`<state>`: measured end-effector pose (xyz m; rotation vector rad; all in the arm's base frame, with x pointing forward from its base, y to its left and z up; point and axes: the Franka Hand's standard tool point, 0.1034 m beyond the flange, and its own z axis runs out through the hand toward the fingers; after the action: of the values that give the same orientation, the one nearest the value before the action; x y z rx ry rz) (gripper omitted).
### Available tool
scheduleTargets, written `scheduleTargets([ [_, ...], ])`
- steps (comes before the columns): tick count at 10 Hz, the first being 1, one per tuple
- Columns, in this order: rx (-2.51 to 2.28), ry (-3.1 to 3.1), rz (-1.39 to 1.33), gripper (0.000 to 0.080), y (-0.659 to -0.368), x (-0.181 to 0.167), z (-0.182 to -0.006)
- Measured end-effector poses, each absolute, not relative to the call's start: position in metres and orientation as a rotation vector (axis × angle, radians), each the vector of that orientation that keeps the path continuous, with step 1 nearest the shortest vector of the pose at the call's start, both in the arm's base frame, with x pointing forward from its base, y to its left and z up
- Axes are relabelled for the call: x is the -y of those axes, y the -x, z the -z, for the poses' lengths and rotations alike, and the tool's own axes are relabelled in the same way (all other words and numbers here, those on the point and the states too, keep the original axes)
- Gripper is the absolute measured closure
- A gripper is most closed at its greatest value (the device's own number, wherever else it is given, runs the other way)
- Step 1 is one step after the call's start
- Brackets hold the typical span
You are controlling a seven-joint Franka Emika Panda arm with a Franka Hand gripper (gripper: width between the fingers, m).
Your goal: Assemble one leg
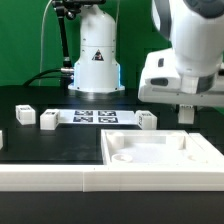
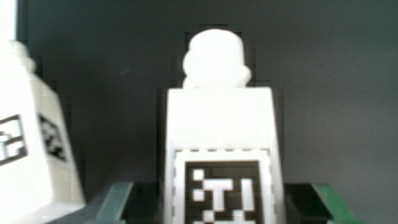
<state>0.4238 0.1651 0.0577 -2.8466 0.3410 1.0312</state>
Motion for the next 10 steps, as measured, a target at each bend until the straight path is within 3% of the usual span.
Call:
scheduleTargets([
  [1,-0.325,2.865,-0.99,0.0509,-0.431,-0.165,-0.072],
  [3,-0.338,2.875,-0.949,0.0509,-0.43,-0.166,-0.062],
  [6,-0.274,2.952,-0.63,0.0509,-0.447,-0.162,-0.063],
  [10,-0.207,3.018,-0.318,0.0509,-0.485,-0.147,-0.103],
])
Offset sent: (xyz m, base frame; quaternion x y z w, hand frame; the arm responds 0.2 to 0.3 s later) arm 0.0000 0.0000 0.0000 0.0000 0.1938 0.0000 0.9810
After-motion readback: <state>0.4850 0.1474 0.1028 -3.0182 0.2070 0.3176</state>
